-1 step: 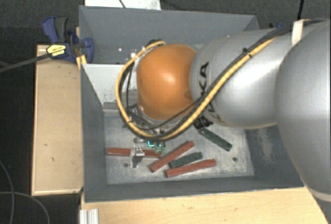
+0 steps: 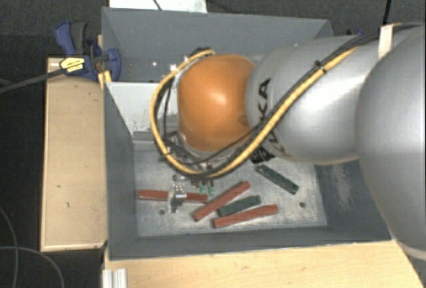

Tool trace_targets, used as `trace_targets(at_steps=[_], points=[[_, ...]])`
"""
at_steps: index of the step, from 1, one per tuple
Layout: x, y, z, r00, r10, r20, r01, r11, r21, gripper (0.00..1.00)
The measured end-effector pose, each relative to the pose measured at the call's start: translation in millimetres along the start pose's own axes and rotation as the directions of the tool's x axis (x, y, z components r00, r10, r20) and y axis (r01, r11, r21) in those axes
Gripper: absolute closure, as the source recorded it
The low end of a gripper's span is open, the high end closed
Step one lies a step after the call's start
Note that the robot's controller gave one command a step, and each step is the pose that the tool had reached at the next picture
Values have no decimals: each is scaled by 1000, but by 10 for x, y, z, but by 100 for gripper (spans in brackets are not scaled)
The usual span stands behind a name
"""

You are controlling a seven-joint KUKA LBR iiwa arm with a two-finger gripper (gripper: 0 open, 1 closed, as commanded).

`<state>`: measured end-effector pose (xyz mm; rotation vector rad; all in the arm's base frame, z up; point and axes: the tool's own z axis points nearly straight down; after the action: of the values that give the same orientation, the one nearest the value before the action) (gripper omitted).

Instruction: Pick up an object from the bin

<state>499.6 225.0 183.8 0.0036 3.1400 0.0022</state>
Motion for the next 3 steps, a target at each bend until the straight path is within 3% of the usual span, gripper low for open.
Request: trace_targets(at_steps=[1, 2, 3], points=[[-153, 160, 710, 996, 90, 3, -90, 996, -2, 0], [-159, 212, 712, 996, 85, -3, -85, 996, 2, 0], [-92, 214, 682, 976, 216, -1, -216, 976, 1, 0]])
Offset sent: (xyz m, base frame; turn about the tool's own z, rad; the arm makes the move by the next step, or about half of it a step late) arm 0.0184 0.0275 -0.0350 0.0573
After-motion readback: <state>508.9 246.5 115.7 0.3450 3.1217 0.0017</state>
